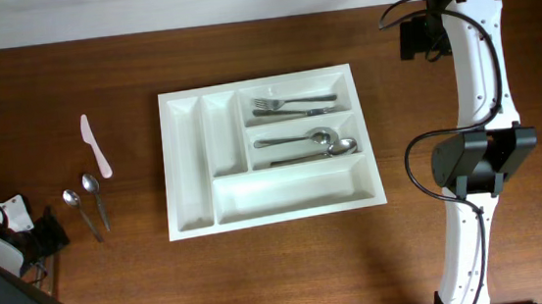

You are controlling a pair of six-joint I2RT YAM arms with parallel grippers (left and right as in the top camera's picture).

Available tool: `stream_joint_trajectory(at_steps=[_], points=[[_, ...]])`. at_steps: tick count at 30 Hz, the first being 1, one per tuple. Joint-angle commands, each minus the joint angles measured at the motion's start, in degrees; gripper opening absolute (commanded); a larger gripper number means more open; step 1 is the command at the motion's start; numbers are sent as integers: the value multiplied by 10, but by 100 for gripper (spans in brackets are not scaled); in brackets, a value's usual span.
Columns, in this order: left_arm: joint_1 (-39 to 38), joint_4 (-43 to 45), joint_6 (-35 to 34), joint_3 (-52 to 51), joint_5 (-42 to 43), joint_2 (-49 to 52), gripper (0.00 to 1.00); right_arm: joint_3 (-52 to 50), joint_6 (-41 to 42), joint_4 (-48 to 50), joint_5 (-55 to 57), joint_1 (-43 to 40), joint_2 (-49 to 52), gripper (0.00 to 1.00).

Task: Pack container
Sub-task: 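Lower the left gripper and grasp the tongs at their bend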

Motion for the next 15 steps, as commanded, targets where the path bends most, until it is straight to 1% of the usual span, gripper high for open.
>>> stream_joint_trajectory(at_steps=[1,4,7,9,12,15], points=[[2,-3,2,8,13,3,56,10,7,0,13,2,-16,99],[2,-3,-5,8,13,3,55,10,7,0,13,2,-16,99],[2,-2,-15,8,13,3,49,10,7,0,13,2,-16,99],[2,3,-37,8,11,3,47,10,7,0,13,2,-16,99],[2,18,-74,8,11,3,37,10,7,0,13,2,-16,99],[2,26,-86,8,12,3,34,10,7,0,13,2,-16,99]])
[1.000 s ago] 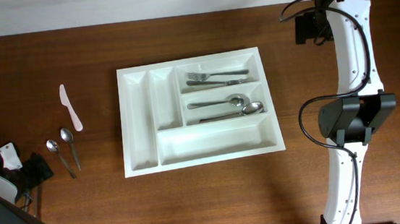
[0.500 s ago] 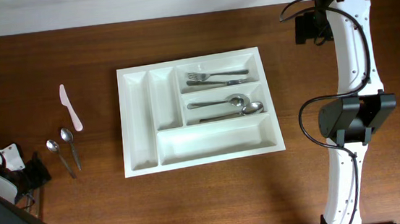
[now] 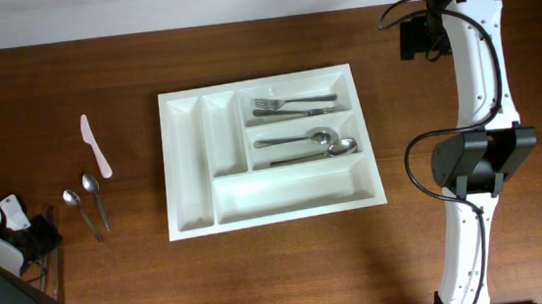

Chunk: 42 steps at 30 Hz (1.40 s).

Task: Pack container
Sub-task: 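Lower the left gripper and grasp the tongs at their bend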

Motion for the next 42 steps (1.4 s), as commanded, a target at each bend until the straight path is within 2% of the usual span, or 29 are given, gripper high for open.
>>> stream_joint_trajectory(at_steps=[1,3,5,8,12,30,32,33,35,36,42], points=[[2,7,-31,8,10,3,33,10,7,0,13,2,-16,99],[2,6,-31,8,9,3,34,10,7,0,13,2,-16,99],[2,1,-31,8,10,3,40,10,7,0,13,2,-16,99],[2,-8,-31,8,11,3,42,10,7,0,13,2,-16,99],[2,-8,-31,8,11,3,57,10,7,0,13,2,-16,99],[2,9,-9,8,11,42,56,10,7,0,13,2,-16,99],[2,9,-9,8,11,50,51,10,7,0,13,2,-16,99],[2,9,-10,8,11,53,45,10,7,0,13,2,-16,99],[2,9,-10,8,11,58,26,10,7,0,13,2,-16,99],[2,9,-10,8,11,60,22,10,7,0,13,2,-16,99],[2,11,-17,8,11,60,21,10,7,0,13,2,-16,99]])
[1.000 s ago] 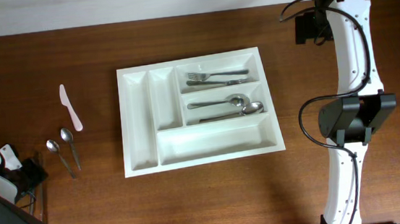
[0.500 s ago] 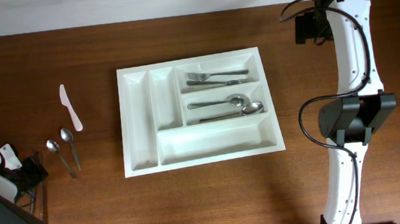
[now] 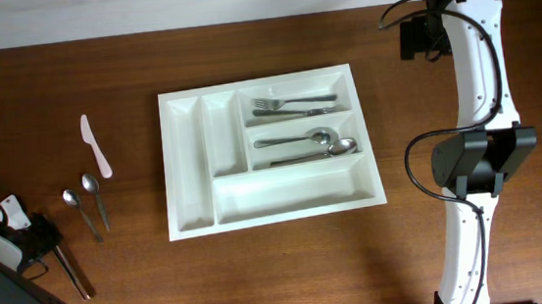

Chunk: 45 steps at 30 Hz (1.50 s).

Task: Pack container
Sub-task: 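Lower the left gripper and grasp the tongs at their bend, then carry the tongs into the tray's bottom compartment and release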

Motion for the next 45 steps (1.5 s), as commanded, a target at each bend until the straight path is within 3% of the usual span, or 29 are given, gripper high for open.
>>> stream_joint_trajectory(at_steps=[1,4,12,28,35,45], points=[[2,-3,-10,-2,6,21,19,10,7,0,13,2,-16,99],[2,1,-18,-2,7,21,2,10,7,0,13,2,-16,99],[2,1,-26,23,47,21,2,10,7,0,13,2,-16,99],[-52,-136,-38,239,58,21,2,10,7,0,13,2,-16,99],[-172,-143,37,264,77,21,2,10,7,0,13,2,-16,99],[-414,-147,99,312,75,21,2,10,7,0,13,2,-16,99]])
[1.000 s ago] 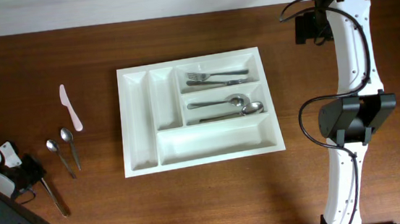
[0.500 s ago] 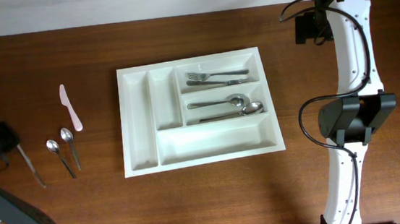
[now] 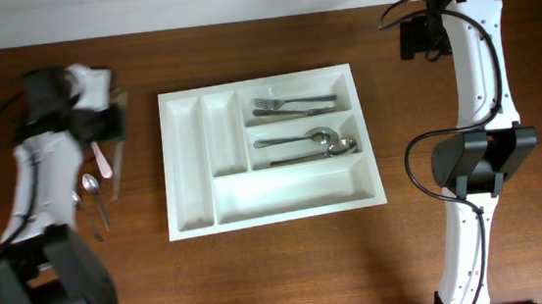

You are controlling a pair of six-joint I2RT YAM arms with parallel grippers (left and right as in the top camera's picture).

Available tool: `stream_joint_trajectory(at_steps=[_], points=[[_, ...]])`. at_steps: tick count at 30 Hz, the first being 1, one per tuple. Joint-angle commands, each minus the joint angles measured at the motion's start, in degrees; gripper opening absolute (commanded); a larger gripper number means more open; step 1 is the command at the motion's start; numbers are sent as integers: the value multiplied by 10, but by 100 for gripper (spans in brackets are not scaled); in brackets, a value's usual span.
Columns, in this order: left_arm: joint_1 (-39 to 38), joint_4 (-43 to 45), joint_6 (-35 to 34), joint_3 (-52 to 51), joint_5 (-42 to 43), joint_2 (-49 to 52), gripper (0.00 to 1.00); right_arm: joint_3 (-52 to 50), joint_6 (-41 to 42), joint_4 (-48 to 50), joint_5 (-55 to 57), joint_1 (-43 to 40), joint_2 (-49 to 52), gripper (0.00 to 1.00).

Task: Pack container
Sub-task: 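Carry the tongs into the tray's bottom compartment and release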

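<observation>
The white cutlery tray (image 3: 193, 208) lies mid-table, with forks (image 3: 291, 103) in its top right slot and spoons (image 3: 315, 144) in the slot below. My left gripper (image 3: 116, 124) hovers just left of the tray's top left corner, shut on a slim metal knife (image 3: 115, 173) that points toward the near edge. Under it lies a white plastic knife (image 3: 103, 163), partly hidden. Two small spoons (image 3: 90, 195) rest on the wood beside it. My right gripper (image 3: 417, 39) is folded back at the far right; its fingers do not show clearly.
The tray's two narrow left slots and its long front slot (image 3: 289, 188) hold nothing. The right arm's base and links (image 3: 479, 163) stand along the table's right side. Bare wood surrounds the tray.
My left arm has moved from the near left corner of the table to the far left, beside the tray. The metal knife came with it and now hangs over the loose cutlery.
At first my left gripper sat low at the near left corner of the table. It stayed there through the following moments, a metal knife showing at its fingers by the last. Now it holds that knife next to the tray's left side. The right arm never moved.
</observation>
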Motion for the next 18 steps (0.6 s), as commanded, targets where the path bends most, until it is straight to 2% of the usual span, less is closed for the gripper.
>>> stream_joint_trajectory(at_steps=[1,5,10,14,18], points=[[-92,-2,46,33,10,1,2,10,7,0,13,2,-16,99],[-203,-5,121,35,-14,1,2,10,7,0,13,2,-16,99],[-335,-19,226,35,-125,1,2,10,7,0,13,2,-16,99],[-408,-19,257,35,-202,2,2,10,7,0,13,2,-16,99],[-440,-33,256,35,-205,2,2,10,7,0,13,2,-16,99]])
